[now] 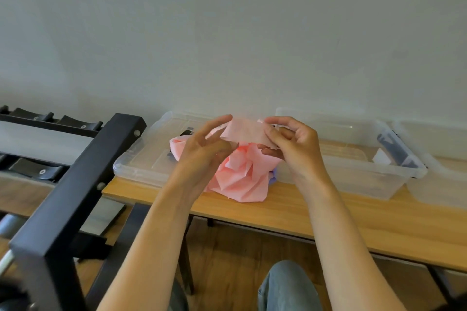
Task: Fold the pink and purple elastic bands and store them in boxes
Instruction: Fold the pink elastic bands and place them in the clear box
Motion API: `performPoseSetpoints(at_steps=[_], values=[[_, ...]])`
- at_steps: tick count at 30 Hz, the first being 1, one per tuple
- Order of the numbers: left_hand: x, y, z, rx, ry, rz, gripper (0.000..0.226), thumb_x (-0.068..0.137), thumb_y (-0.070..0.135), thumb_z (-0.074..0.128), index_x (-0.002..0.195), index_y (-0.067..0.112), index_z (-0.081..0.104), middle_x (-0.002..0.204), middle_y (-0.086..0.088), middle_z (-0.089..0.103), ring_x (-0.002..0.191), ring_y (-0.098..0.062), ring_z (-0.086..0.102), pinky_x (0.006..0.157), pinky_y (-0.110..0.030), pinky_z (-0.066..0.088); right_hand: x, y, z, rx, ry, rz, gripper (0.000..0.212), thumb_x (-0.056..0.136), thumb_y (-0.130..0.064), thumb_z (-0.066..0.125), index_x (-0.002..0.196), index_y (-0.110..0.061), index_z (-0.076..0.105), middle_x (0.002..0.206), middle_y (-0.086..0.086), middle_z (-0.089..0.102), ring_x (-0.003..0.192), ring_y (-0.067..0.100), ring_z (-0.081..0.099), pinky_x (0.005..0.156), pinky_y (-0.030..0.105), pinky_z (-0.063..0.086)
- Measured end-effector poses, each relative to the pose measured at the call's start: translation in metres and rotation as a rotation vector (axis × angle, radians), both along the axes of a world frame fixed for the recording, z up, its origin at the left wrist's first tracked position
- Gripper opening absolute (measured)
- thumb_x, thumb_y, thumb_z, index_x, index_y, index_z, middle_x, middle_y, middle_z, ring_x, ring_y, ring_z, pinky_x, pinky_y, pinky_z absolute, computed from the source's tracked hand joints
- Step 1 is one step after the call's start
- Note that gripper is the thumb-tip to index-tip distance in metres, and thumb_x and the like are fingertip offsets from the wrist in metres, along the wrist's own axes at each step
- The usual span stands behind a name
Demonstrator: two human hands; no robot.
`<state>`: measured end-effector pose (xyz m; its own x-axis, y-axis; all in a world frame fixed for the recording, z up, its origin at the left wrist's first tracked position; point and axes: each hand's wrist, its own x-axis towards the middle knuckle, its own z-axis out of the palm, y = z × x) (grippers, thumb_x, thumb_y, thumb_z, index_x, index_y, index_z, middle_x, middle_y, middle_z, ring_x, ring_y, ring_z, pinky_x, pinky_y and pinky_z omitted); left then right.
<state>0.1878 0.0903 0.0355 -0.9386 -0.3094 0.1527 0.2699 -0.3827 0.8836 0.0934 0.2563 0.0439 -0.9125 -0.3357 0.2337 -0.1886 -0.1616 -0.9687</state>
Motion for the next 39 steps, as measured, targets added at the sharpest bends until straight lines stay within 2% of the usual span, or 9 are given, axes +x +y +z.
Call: performPoseSetpoints(at_steps=[3,8,11,16,20,24,30,35,39], values=[[0.006,0.003,-0.015,-0.295,0.037,0.028,0.071,0.083,-0.022,0.066,0.135,0.025,0.060,0.120,-0.005,0.073,0.112,-0.024,0.071,0.091,-0.038,0.060,0.005,0.005,-0.006,-0.079,-0.112,0.115,0.018,0.098,-0.006,0.067,0.110,-0.014,0.077,0.106,0.004,0.080,0.093,0.022,0.078,0.065,0.028,0.064],[0.002,0.009,-0.023,-0.533,0.029,0.397,0.039,0.082,0.011,0.084,0.119,0.017,0.071,0.103,0.000,0.075,0.097,-0.014,0.072,0.081,-0.025,0.059,0.014,0.011,-0.011,-0.187,-0.186,0.354,0.052,0.092,0.024,0.043,0.123,-0.006,0.070,0.121,0.011,0.076,0.110,0.028,0.074,0.068,0.023,0.063],[0.003,0.004,-0.027,-0.600,0.021,0.471,0.028,0.092,0.003,0.071,0.114,0.019,0.075,0.104,0.004,0.075,0.099,-0.009,0.069,0.081,-0.019,0.057,0.015,0.011,-0.016,-0.110,-0.084,0.268,0.041,0.091,0.016,0.061,0.120,-0.011,0.072,0.115,0.007,0.078,0.110,0.023,0.075,0.073,0.023,0.063],[0.008,0.000,-0.035,-0.591,0.052,0.479,0.017,0.099,0.006,0.060,0.108,0.013,0.073,0.109,-0.002,0.070,0.102,-0.007,0.064,0.081,-0.011,0.048,0.020,0.010,-0.019,-0.004,0.060,0.061,0.008,0.094,-0.010,0.071,0.099,-0.009,0.078,0.087,0.004,0.081,0.082,0.018,0.079,0.067,0.023,0.061],[0.012,0.006,-0.038,-0.634,0.090,0.480,0.018,0.105,0.014,0.055,0.099,0.007,0.069,0.086,0.005,0.069,0.079,0.003,0.058,0.069,-0.010,0.044,0.026,0.010,-0.022,0.020,0.076,0.006,0.024,0.099,-0.019,0.067,0.086,-0.001,0.076,0.070,0.009,0.075,0.061,0.018,0.071,0.058,0.024,0.058],[0.017,0.008,-0.042,-0.586,0.065,0.482,0.025,0.098,0.036,0.054,0.114,0.022,0.067,0.096,0.029,0.068,0.094,0.004,0.064,0.067,-0.016,0.054,0.027,0.017,-0.027,0.042,0.112,-0.081,0.028,0.099,-0.022,0.068,0.078,-0.005,0.074,0.059,0.004,0.065,0.053,0.014,0.059,0.056,0.027,0.054],[0.029,0.001,-0.052,-0.712,0.120,0.340,0.035,0.083,0.028,0.076,0.115,0.021,0.065,0.088,0.004,0.079,0.083,-0.015,0.077,0.063,-0.026,0.062,0.034,0.025,-0.037,0.041,0.133,-0.131,0.013,0.096,-0.022,0.072,0.091,-0.012,0.079,0.046,-0.004,0.051,0.044,0.009,0.042,0.054,0.019,0.047],[0.030,-0.008,-0.062,-0.680,0.022,0.499,0.009,0.099,0.032,0.066,0.100,0.028,0.074,0.093,0.012,0.076,0.087,-0.013,0.071,0.067,-0.020,0.056,0.036,0.031,-0.043,0.030,0.104,-0.114,0.006,0.096,-0.013,0.071,0.095,-0.012,0.077,0.051,0.004,0.061,0.043,0.013,0.053,0.054,0.021,0.052],[0.040,-0.005,-0.065,-0.714,0.017,0.527,0.022,0.099,0.045,0.059,0.107,0.031,0.074,0.082,0.007,0.073,0.070,-0.015,0.065,0.058,-0.027,0.052,0.041,0.030,-0.047,0.022,0.020,-0.031,0.010,0.097,-0.015,0.067,0.101,-0.010,0.075,0.085,0.007,0.080,0.076,0.021,0.078,0.060,0.024,0.060]])
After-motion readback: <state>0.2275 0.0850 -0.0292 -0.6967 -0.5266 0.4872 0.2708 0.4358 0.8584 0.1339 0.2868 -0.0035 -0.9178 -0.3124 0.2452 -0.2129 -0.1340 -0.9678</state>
